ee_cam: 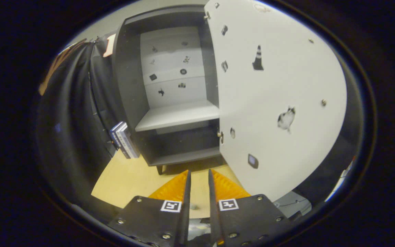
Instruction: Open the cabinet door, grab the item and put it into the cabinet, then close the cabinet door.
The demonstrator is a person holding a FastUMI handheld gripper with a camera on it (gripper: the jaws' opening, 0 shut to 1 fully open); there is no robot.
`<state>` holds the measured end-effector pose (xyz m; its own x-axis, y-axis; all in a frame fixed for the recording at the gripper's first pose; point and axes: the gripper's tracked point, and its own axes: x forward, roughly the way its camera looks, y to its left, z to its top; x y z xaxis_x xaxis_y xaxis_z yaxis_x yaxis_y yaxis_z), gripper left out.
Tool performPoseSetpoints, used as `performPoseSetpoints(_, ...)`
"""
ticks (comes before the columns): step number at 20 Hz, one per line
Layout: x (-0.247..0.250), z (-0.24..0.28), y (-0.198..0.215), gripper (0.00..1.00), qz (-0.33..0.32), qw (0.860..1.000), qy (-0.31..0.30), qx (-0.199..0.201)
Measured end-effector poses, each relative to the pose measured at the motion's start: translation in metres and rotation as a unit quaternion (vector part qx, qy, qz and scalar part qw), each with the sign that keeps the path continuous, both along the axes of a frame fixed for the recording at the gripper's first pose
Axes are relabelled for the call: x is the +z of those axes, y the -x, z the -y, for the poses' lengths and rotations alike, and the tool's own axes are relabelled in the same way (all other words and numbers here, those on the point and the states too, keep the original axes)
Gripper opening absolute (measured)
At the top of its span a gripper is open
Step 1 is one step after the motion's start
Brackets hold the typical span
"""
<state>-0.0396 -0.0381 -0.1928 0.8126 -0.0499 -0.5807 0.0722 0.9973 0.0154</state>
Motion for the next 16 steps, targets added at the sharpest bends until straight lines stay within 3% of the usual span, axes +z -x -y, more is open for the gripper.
performPoseSetpoints(1,-0.020,-0.006,0.000,0.39,-0.020,1.000,0.001,0.016)
performPoseSetpoints(3,-0.062,-0.015,-0.001,0.48,-0.059,0.997,0.014,0.052)
performPoseSetpoints(7,-0.139,-0.031,0.002,0.49,-0.131,0.985,0.019,0.113)
performPoseSetpoints(16,-0.232,-0.046,0.002,0.49,-0.227,0.958,0.014,0.173)
